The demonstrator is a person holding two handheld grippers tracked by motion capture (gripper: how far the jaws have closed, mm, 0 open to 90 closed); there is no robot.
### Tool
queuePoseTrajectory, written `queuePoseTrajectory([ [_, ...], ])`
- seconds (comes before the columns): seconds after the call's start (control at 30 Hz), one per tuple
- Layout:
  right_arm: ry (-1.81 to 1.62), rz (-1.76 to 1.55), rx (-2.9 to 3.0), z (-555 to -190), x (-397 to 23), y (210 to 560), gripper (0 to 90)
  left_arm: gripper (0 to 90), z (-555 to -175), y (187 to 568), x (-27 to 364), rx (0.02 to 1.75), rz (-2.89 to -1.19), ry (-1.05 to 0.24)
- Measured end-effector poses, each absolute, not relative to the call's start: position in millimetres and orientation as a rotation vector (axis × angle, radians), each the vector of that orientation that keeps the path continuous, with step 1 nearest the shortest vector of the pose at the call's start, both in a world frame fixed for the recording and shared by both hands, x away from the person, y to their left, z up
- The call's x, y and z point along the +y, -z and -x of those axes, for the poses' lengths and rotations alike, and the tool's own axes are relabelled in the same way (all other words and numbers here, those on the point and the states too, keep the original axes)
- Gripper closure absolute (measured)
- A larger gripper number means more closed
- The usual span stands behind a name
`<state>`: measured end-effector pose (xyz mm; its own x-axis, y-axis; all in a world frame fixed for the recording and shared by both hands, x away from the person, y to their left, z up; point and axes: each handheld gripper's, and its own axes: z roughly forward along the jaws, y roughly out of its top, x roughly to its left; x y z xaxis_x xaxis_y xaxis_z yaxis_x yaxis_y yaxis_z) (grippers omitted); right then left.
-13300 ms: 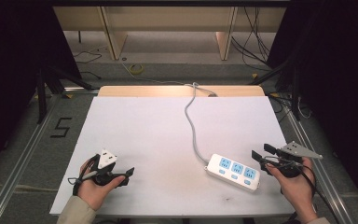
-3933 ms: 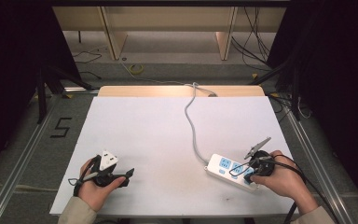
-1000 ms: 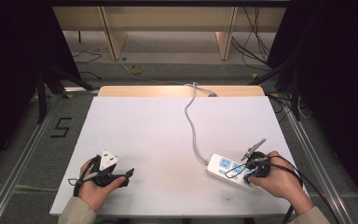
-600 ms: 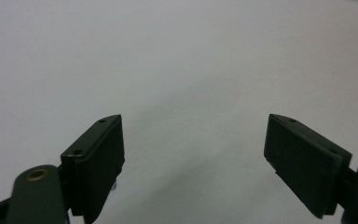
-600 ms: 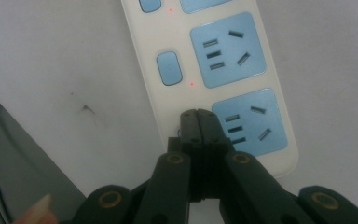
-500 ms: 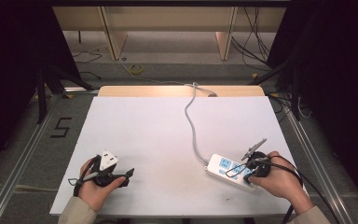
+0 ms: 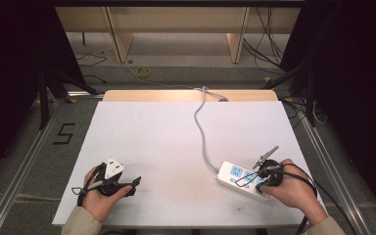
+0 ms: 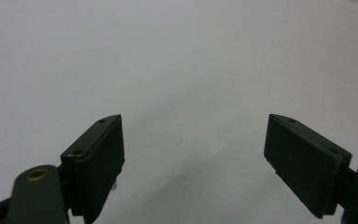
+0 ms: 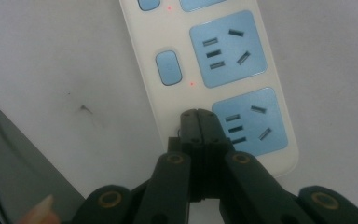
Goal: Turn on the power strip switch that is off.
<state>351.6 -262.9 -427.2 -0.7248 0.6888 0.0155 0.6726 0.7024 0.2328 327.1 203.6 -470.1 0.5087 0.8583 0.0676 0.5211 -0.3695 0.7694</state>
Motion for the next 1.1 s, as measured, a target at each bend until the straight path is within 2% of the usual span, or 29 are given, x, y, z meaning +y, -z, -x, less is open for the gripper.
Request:
queuePoseTrajectory([
  [1.1, -0.388, -1.154, 2.828, -352.3, -267.0, 427.5, 90.0, 19.8, -327.7, 470.7, 203.6, 1.122, -2.051, -0.613],
])
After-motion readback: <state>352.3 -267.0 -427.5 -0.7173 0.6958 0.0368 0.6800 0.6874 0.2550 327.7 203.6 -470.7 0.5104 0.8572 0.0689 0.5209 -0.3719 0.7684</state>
